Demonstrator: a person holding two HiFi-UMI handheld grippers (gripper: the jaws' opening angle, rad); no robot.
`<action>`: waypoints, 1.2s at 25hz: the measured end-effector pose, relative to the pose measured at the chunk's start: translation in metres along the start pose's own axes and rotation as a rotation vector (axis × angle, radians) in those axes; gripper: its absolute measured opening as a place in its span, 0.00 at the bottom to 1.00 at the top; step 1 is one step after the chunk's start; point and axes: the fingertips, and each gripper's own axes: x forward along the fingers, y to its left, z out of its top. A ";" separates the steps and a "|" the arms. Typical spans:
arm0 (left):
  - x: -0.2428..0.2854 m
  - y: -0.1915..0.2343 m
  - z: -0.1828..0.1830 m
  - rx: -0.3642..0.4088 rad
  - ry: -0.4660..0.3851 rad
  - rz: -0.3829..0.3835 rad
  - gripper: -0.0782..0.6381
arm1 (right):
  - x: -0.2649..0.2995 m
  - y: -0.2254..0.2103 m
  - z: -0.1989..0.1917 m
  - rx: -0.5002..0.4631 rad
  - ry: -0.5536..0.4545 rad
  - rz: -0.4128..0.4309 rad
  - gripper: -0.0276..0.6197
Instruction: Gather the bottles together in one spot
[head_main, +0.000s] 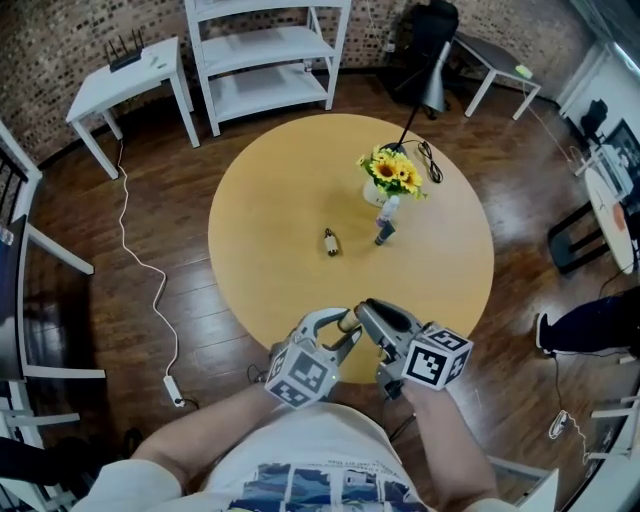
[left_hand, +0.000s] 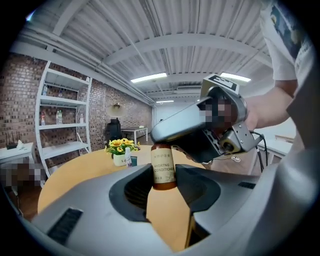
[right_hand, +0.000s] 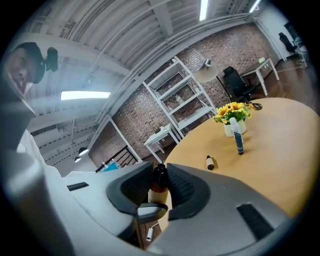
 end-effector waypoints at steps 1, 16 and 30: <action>-0.001 -0.001 -0.002 -0.004 0.000 -0.006 0.32 | 0.000 0.001 -0.003 -0.014 0.008 -0.009 0.14; -0.024 0.024 -0.069 -0.242 0.288 -0.009 0.33 | 0.015 -0.108 0.024 -0.362 0.052 -0.247 0.14; -0.024 0.052 -0.078 -0.422 0.372 0.118 0.33 | 0.080 -0.253 0.025 -0.504 0.078 -0.368 0.14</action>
